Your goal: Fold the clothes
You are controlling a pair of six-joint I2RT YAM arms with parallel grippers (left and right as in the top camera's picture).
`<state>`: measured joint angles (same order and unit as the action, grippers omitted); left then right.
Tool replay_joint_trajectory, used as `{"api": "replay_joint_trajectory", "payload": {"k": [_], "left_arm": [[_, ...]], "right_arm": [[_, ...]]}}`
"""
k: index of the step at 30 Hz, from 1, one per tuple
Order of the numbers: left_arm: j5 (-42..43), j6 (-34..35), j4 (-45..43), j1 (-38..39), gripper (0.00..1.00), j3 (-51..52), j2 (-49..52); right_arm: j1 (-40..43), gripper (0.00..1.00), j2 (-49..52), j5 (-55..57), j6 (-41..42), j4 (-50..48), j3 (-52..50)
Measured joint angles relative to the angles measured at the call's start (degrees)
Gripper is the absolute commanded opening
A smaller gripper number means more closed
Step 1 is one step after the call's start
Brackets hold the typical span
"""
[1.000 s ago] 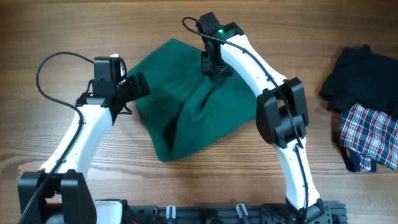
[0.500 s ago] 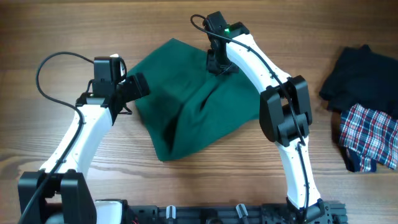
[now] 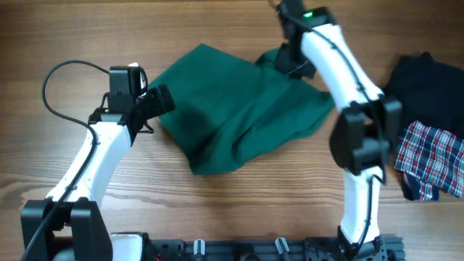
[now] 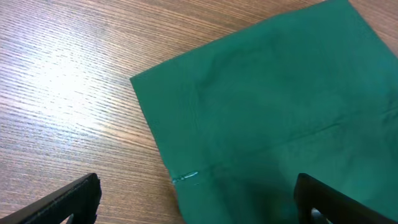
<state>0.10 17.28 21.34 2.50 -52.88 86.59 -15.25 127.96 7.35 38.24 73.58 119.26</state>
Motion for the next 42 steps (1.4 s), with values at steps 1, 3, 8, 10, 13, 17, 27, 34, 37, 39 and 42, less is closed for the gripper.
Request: {"api": "replay_joint_trajectory", "payload": {"k": [1,3,8,10,13,17,27,34,37,39,42], "left_arm": [[0.0,0.0,0.0,0.0,1.0,0.0,0.0],[0.0,0.0,0.0,0.0,1.0,0.0,0.0],[0.0,0.0,-0.4,0.0,1.0,0.0,0.0],[0.0,0.0,-0.4,0.0,1.0,0.0,0.0],[0.0,0.0,-0.4,0.0,1.0,0.0,0.0],[0.0,0.0,-0.4,0.0,1.0,0.0,0.0],[9.1,-1.5,-0.2,0.0,0.96,0.0,0.0],[13.7,-4.2,4.5,6.2,0.19,0.0,0.0],[14.2,-4.6,4.5,11.0,0.04,0.0,0.3],[14.6,-4.1,4.6,13.7,0.04,0.0,1.2],[14.8,-1.6,4.6,16.5,0.04,0.0,4.4]], "right_arm": [[0.5,0.04,-2.1,0.2,0.2,1.2,0.0],[0.8,0.04,-5.6,0.4,0.3,4.2,0.0],[0.5,0.04,-6.8,0.6,2.2,12.0,0.0],[0.5,0.04,-6.8,1.4,3.8,14.5,0.0],[0.5,0.04,-6.8,2.4,5.4,17.2,0.0],[0.5,0.43,-6.8,4.2,5.7,18.2,0.0],[1.7,1.0,-6.8,10.5,0.0,14.3,0.0],[1.7,0.33,-6.6,-3.2,-19.4,7.0,0.0],[1.7,0.04,-5.5,-8.3,-24.1,4.4,0.0],[1.7,0.04,-4.5,-11.4,-25.9,3.3,0.0],[1.5,0.04,-2.1,-15.9,-28.6,1.3,0.0]]}}
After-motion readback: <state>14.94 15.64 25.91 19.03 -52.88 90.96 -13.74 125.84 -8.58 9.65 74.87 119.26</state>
